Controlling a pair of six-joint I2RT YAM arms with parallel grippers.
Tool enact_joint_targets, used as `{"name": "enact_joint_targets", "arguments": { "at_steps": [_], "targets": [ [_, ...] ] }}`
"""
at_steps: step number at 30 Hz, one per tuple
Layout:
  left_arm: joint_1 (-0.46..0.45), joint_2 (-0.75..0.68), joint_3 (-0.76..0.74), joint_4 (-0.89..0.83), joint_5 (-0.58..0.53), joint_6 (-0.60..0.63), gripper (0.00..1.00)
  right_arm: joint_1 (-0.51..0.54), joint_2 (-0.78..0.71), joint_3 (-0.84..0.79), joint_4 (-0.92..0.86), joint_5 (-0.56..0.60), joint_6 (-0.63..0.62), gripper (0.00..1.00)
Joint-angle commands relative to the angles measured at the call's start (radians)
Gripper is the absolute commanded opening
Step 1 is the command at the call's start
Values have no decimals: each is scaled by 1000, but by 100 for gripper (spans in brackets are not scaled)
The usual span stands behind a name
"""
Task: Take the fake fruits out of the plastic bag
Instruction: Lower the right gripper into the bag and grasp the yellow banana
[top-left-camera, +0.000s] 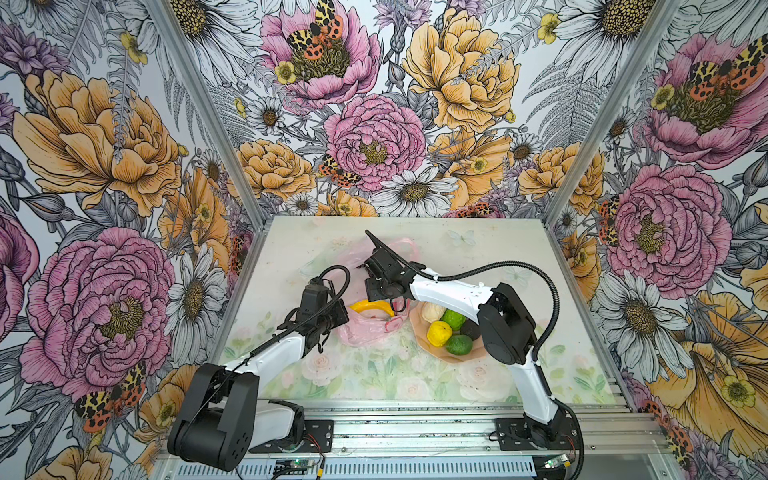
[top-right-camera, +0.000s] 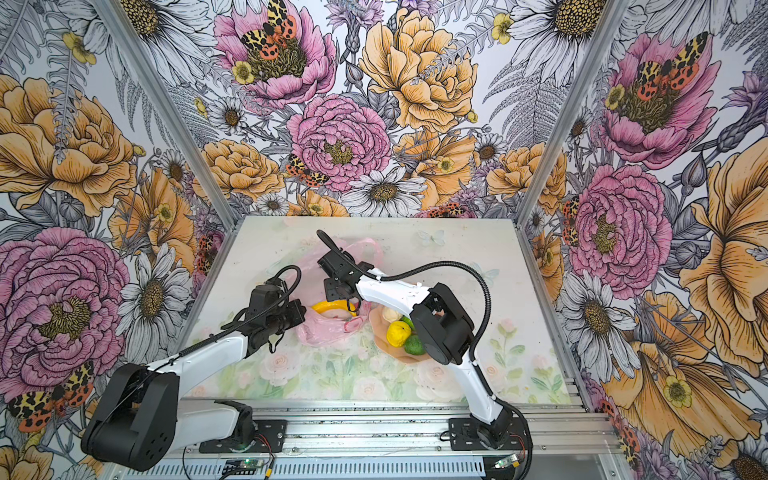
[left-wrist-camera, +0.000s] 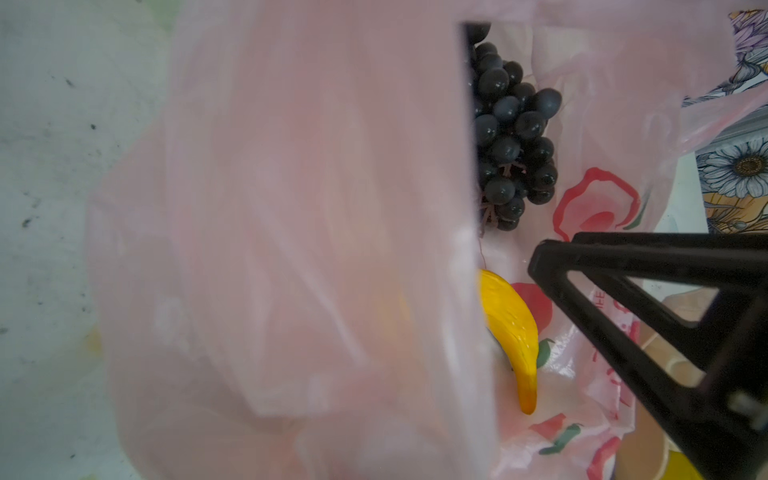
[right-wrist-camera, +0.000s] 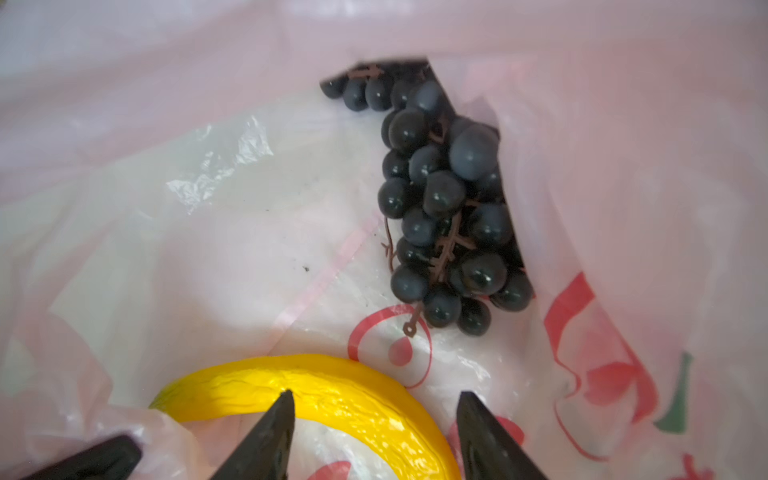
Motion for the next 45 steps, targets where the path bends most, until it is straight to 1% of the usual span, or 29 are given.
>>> {"name": "enact_joint_targets", "arguments": {
  "at_steps": [1, 4, 6, 9, 13, 16, 23, 26, 27, 31, 32, 39, 41, 45],
  "targets": [
    [-9, -13, 15, -3, -19, 19, 0, 12, 19, 9, -5, -10, -57, 68],
    [-9, -28, 12, -6, -17, 17, 0, 15, 13, -7, -5, -40, -136, 69],
    [-10, -36, 13, -13, -30, 21, 0, 20, 16, -12, -12, -55, -203, 71],
    [-4, -33, 11, -14, -27, 21, 0, 11, 19, -26, -25, -63, -272, 75],
    [-4, -30, 12, -11, -25, 23, 0, -4, 27, -43, -37, -97, -348, 76],
    [-3, -26, 9, -5, -32, 27, 0, -13, 55, -34, -53, -121, -377, 74],
    [0, -12, 14, -3, -26, 28, 0, -14, 120, -3, -66, -116, -412, 66],
    [5, -20, 13, -6, -24, 28, 0, -11, 135, 17, -78, -127, -428, 61],
    [5, -22, 12, -7, -26, 28, 0, -10, 137, 21, -82, -128, -432, 57],
    [8, -27, 11, -18, -46, 24, 0, -1, 107, 20, -82, -120, -442, 37],
    [12, -23, 11, -16, -46, 23, 0, 0, 97, 20, -82, -115, -442, 34],
    [34, 2, 11, -9, -30, 11, 0, 16, 27, 43, -79, -83, -441, 31],
    [38, 5, 8, -1, -40, 12, 0, 22, 13, 51, -80, -61, -437, 30],
    [56, 26, 4, 18, -18, 1, 0, 28, -35, 40, -80, -24, -414, 28]
  ]
}}
